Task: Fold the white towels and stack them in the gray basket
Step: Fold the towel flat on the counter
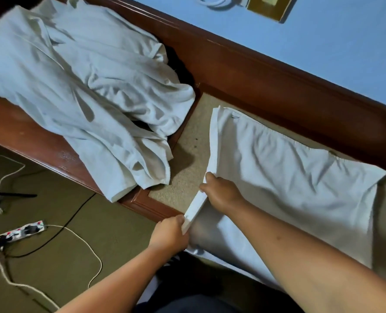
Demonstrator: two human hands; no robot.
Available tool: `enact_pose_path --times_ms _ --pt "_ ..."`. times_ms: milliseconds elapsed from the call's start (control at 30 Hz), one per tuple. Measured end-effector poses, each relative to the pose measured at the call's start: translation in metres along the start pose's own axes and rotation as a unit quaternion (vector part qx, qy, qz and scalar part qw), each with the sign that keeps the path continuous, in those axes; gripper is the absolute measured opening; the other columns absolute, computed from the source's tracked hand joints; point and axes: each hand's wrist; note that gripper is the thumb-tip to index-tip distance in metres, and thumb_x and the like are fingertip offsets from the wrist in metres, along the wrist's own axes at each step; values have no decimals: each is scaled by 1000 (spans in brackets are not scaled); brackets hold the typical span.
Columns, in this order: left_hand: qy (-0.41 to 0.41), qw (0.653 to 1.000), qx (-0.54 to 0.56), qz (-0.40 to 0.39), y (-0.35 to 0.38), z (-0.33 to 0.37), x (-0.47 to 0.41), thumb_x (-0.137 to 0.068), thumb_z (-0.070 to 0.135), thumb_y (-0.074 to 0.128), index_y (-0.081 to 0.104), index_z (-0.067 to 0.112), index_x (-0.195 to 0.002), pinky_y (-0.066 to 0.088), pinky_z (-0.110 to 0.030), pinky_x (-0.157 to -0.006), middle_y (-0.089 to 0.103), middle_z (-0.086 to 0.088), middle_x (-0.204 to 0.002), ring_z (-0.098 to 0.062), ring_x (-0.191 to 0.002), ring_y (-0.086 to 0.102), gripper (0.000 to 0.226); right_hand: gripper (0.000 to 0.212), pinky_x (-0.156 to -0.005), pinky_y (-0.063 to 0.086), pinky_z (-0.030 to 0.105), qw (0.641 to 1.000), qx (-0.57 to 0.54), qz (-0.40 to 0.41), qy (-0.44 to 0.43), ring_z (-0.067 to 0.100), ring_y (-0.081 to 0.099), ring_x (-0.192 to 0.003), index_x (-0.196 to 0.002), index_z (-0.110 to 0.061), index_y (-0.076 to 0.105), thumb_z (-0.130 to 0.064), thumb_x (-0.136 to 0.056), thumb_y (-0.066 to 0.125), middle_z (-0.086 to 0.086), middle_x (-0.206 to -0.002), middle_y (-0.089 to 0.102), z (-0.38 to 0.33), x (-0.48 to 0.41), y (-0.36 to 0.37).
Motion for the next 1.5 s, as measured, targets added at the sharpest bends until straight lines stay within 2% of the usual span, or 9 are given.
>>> enact_pose_path --times_ms 167,400,533,700,767,1067,1267,1400,1500 --pt "80 996 -24 -27 34 81 30 -83 32 56 46 24 -88 51 -38 -73 68 -4 -93 -31 -91 64 13 26 -75 44 41 959 -218 57 170 31 53 -80 -80 -19 33 -35 -91 50 6 -79 52 71 78 -6" --pt "69 906 216 -357 133 166 77 -92 19 68 65 31 -103 53 -21 -73 71 0 -99 -9 -83 68 17 30 -78 47 37 962 64 68 256 36 57 -104 -126 -20 52 -14 -98 43 11 -132 44 199 223 34" --pt "-133 945 218 -203 174 133 69 -87 23 75 64 13 -87 52 -27 -60 65 1 -70 -12 -59 68 16 64 -75 48 32 941 9 -27 338 25 59 -109 -150 -30 34 -6 -92 42 4 -146 31 242 300 82" --pt "-196 939 281 31 189 98 44 -47 58 95 49 3 -113 58 -44 -81 62 -12 -101 -27 -89 66 97 18 -82 52 31 901 -202 21 382 15 61 -98 -113 -31 60 -31 -97 52 -6 -116 60 233 333 135" --pt "-209 932 296 26 182 111 51 -64 38 95 37 9 -118 53 -47 -92 53 -9 -109 -27 -97 59 84 12 -82 54 32 876 -290 10 385 11 60 -89 -103 -29 62 -36 -96 56 -7 -104 62 221 327 149" --pt "-102 966 220 -95 169 96 96 -74 40 82 72 17 -93 58 -41 -82 76 -3 -91 -21 -88 72 32 73 -81 45 31 708 -572 10 414 24 54 -117 -150 -12 39 -36 -89 72 10 -143 50 182 307 183" --pt "-88 973 201 -67 166 78 124 -78 32 73 68 16 -102 58 -40 -81 74 -1 -93 -20 -88 71 30 49 -82 42 27 735 -576 1 357 16 57 -99 -127 -10 57 -35 -88 74 10 -129 62 168 309 203" --pt "-91 980 177 -15 174 71 135 -94 26 68 56 16 -114 48 -33 -72 66 0 -100 -16 -88 63 25 78 -99 45 33 713 -613 -8 341 23 53 -126 -150 -13 37 -40 -87 74 5 -145 50 155 320 212" --pt "-82 982 167 -3 179 69 142 -93 34 69 57 18 -112 48 -32 -68 67 2 -98 -14 -85 63 27 48 -99 50 39 724 -599 3 341 19 60 -109 -127 -13 53 -35 -88 73 4 -127 63 154 323 222"
Point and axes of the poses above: each hand's wrist, its own x-axis away from the middle knuckle, its own y-axis out of the palm, z = x × y
